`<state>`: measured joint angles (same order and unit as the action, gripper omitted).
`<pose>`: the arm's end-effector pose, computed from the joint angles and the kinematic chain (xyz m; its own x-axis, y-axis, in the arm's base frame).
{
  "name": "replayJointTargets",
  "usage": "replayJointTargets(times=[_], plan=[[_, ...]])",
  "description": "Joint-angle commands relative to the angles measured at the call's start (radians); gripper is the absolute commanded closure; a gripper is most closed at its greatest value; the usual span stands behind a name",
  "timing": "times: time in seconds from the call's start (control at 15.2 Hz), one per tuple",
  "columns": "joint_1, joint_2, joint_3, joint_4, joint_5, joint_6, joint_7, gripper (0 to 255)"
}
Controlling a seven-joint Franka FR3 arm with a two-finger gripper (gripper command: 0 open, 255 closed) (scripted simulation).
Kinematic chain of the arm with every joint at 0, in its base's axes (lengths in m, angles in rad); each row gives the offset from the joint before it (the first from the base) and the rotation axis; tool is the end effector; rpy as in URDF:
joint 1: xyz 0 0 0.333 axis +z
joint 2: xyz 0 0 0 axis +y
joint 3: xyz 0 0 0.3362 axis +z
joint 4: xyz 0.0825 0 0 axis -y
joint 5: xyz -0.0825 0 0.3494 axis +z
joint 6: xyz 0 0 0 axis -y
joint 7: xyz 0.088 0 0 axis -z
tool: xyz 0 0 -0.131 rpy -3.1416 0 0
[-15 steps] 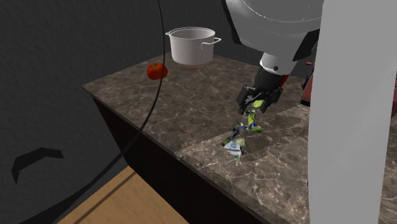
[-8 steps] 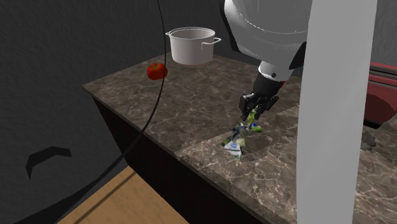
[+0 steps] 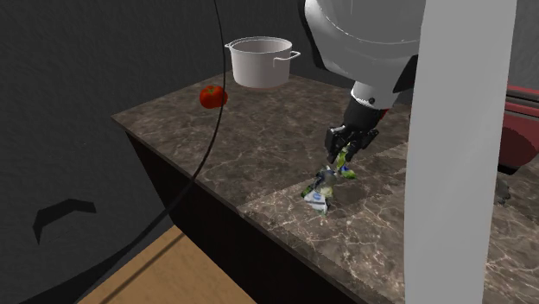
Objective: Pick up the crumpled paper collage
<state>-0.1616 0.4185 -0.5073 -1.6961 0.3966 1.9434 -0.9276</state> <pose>0.5268 -0.3296 0.3801 0.9923 0.1130 0.0504 0.1204 -0.9754 -0.1844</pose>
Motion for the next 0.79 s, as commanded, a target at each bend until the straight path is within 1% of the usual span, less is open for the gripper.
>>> replayJointTargets(times=[0.0, 0.73], plan=[[0.001, -0.008, -0.002, 0.009, -0.005, -0.016, 0.005, 255], [0.002, -0.052, -0.016, 0.097, -0.039, -0.138, 0.043, 255]])
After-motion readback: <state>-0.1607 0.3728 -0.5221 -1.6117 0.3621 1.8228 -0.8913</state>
